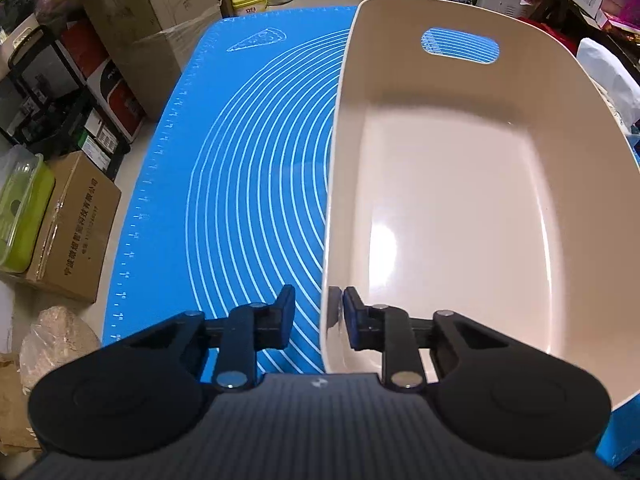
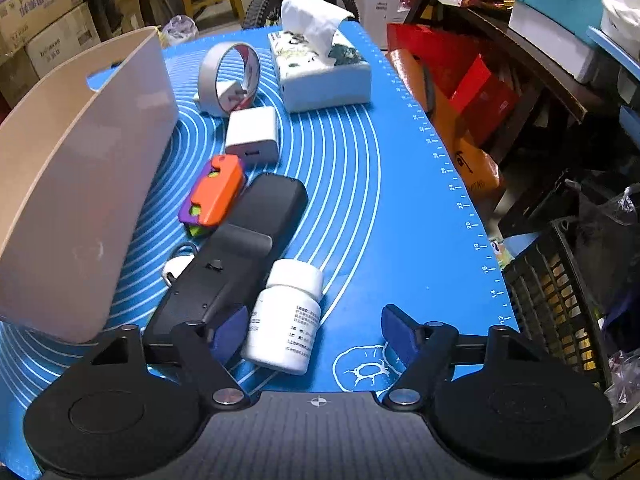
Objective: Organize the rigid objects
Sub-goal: 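Grasp the beige bin rim with the left tool while the right tool grasps the white pill bottle, then carry the white pill bottle into the bin and open the right tool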
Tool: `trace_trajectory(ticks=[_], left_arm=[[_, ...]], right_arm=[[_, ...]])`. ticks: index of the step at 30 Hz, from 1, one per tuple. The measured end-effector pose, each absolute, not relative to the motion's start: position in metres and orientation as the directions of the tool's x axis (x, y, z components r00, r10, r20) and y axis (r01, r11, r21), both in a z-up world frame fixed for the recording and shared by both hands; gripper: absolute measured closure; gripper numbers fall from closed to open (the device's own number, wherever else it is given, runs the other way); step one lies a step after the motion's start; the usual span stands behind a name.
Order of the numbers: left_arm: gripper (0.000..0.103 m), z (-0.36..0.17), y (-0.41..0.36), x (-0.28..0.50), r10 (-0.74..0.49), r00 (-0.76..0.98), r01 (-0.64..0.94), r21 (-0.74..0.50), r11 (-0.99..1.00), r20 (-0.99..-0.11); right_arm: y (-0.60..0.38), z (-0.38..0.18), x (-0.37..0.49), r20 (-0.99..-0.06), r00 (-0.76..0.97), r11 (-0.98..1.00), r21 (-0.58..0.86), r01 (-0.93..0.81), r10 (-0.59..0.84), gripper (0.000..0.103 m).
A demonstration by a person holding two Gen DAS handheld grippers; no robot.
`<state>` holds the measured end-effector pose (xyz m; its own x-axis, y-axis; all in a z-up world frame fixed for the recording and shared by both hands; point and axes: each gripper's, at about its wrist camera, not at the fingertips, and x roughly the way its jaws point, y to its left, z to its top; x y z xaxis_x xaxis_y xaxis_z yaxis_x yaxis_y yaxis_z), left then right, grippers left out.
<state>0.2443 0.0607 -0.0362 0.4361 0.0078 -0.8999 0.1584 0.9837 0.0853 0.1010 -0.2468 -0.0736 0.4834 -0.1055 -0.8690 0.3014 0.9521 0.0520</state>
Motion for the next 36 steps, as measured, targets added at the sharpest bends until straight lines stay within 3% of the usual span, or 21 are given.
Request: trace_trajectory(ticks=[8, 10, 13, 17, 26, 36], left_arm=[[0.087, -0.039, 0.058, 0.245, -0.011, 0.433, 0.172, 0.071, 0.982, -0.901], [0.093, -0.039, 0.057, 0.244, -0.024, 0.431, 0.179, 0.060, 0.982, -0.902], [0.094, -0.039, 0.057, 0.244, -0.030, 0.429, 0.181, 0.053, 0.982, -0.903], [0.095, -0.039, 0.058, 0.245, -0.033, 0.428, 0.179, 0.049, 0.983, -0.903], [0.095, -0.040, 0.059, 0.244, -0.043, 0.428, 0.177, 0.038, 0.983, -0.903], [0.096, -0.041, 0.059, 0.245, -0.047, 0.428, 0.177, 0.032, 0.984, -0.902]], right_arm=[[-0.252, -0.078, 0.115, -0.894, 0.437, 0.944, 0.057, 0.326, -0.097, 0.025], [-0.250, -0.082, 0.120, -0.906, 0.409, 0.945, 0.029, 0.326, -0.113, 0.039], [-0.247, -0.087, 0.123, -0.908, 0.402, 0.945, 0.018, 0.327, -0.121, 0.050], [-0.243, -0.087, 0.124, -0.905, 0.407, 0.951, 0.007, 0.310, -0.126, 0.058], [-0.248, -0.075, 0.113, -0.879, 0.448, 0.940, 0.001, 0.342, -0.162, 0.058], [-0.216, 0.019, 0.126, -0.688, 0.709, 0.970, 0.032, 0.242, -0.154, 0.058]])
